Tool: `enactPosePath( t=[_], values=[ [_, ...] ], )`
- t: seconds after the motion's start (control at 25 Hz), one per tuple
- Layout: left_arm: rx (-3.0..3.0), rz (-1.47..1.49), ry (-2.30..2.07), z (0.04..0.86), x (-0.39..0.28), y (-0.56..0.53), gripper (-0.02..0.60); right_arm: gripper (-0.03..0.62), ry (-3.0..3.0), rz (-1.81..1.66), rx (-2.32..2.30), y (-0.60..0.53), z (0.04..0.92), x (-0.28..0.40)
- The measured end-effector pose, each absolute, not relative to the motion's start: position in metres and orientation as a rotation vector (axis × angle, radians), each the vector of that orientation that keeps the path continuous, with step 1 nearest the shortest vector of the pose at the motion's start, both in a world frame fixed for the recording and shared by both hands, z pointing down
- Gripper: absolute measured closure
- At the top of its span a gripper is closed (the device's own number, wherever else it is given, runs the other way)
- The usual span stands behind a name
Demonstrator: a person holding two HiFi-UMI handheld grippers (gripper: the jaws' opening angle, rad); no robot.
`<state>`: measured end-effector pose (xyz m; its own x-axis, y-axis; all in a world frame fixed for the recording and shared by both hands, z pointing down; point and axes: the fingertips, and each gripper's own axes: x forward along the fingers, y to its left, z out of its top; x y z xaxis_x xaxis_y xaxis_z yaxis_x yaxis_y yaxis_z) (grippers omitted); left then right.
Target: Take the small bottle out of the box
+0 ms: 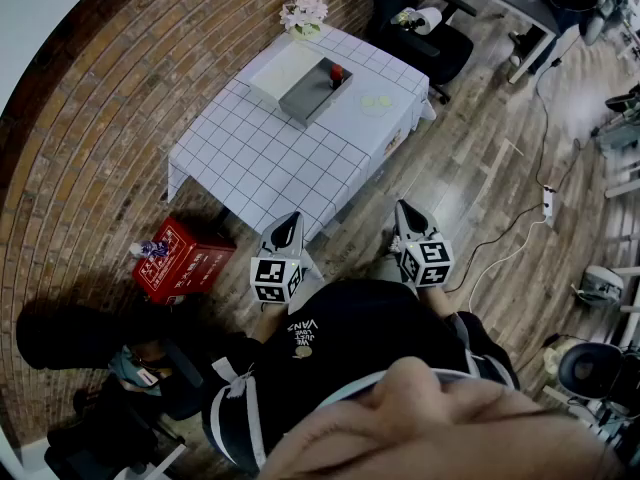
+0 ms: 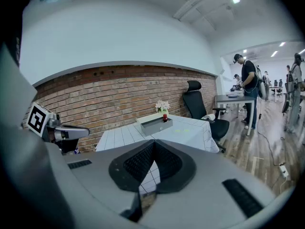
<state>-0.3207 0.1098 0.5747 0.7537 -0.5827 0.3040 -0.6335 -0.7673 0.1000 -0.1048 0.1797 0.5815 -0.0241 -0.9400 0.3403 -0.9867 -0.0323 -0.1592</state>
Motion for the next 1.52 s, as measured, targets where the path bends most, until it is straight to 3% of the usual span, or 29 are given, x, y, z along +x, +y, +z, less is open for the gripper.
enactPosePath(
  t=[0.48,1.52],
  values=[
    [2.748,0.382,-0.987,0.574,-0.299,0.089,0.571,0.591,-2.154,0.567,2.109,0.159,0.582,-0.084],
    [2.591,0.325,-1.327,0.552,-0.131,-0.009,0.571,0.591,-2.381,0.552,1.741,0.026,0.58,0.084]
  ],
)
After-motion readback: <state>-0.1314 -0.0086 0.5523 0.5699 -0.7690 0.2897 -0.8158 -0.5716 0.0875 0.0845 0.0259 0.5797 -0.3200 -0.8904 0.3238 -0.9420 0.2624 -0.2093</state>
